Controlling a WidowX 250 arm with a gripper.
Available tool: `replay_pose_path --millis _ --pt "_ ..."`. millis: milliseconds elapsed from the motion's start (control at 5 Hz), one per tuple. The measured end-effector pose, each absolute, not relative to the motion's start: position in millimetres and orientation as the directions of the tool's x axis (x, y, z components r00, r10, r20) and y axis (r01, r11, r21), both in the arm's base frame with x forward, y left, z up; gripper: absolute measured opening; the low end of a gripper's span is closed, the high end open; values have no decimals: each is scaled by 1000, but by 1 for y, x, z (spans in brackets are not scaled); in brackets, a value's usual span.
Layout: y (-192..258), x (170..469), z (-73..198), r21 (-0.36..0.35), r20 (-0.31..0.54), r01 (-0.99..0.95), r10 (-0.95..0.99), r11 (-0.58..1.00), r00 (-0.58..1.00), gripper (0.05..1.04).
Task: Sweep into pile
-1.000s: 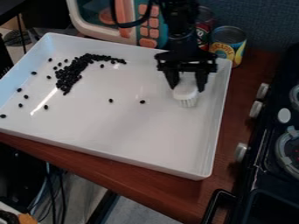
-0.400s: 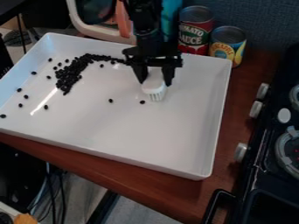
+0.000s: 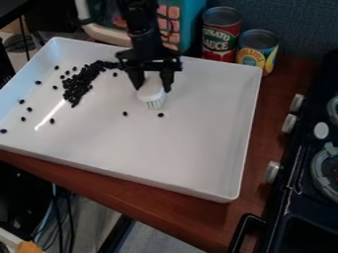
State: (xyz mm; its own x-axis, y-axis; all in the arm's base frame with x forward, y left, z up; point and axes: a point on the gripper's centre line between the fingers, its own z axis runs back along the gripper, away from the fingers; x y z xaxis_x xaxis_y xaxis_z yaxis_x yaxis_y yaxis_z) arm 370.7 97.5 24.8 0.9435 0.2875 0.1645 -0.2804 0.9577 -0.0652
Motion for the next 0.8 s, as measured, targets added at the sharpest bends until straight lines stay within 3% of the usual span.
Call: replay_pose_path --millis 400,800 --pt "158 352 27 -54 176 -409 412 911 894 740" --pt "190 337 29 -6 206 -451 442 892 873 740"
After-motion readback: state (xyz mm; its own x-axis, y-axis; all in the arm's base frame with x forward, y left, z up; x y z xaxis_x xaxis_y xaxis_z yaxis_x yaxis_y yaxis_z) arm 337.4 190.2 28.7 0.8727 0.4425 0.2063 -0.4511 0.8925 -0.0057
